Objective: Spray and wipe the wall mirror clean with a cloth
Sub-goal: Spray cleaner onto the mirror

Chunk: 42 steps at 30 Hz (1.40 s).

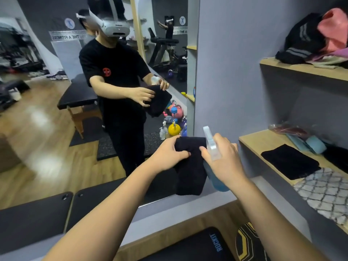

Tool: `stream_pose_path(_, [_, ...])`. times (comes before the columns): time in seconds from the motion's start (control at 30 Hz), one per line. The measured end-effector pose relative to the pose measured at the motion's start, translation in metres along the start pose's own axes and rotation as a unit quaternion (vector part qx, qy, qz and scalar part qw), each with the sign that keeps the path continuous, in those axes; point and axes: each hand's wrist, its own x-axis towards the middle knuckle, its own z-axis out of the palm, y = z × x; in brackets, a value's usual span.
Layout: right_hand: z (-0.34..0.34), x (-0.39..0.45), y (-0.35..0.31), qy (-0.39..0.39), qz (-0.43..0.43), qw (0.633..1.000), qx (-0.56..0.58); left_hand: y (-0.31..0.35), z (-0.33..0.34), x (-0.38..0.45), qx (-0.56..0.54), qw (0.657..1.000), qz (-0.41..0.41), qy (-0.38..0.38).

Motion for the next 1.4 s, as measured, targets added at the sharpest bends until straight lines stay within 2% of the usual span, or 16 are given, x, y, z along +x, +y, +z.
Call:
stream_pose_path(0.13, [0.018, -0.004, -0.008, -0.041, 0.013, 0.997, 0.057, -0.011, -0.024, -0.024, -0.111, 0.993, -0.029, -0.023])
stream_pose_path(0.23, [0.031, -0.008, -0.021, -0.035, 0.012, 0.99, 0.136, -0.016, -0.046, -0.046, -0.162, 0.986, -0.035, -0.015])
stream_pose_path(0.43, [0.049, -0.001, -0.086, 0.021, 0.013, 0.968, 0.249, -0.018, -0.117, -0.089, -0.213, 0.963, -0.119, 0.118])
stream_pose_path(0.57, [0.06, 0.011, -0.152, 0.018, -0.022, 0.958, 0.285, -0.003, -0.182, -0.128, -0.081, 0.973, -0.088, 0.199])
stream_pose_path(0.73, [0.066, 0.03, -0.242, 0.05, -0.034, 0.94, 0.336, 0.016, -0.264, -0.169, 0.124, 0.973, 0.012, 0.195])
stream_pose_path(0.9, [0.064, 0.043, -0.314, 0.085, -0.059, 0.938, 0.332, 0.046, -0.3, -0.188, 0.136, 0.957, 0.1, 0.234])
stream_pose_path(1.03, [0.062, 0.049, -0.345, 0.107, -0.077, 0.936, 0.326, 0.07, -0.296, -0.189, 0.146, 0.949, 0.189, 0.205])
stream_pose_path(1.17, [0.058, 0.051, -0.354, 0.123, -0.059, 0.938, 0.32, 0.084, -0.285, -0.186, 0.247, 0.926, 0.176, 0.224])
stream_pose_path(1.4, [0.036, 0.05, -0.348, 0.126, -0.085, 0.929, 0.339, 0.098, -0.266, -0.175, 0.387, 0.873, 0.154, 0.255])
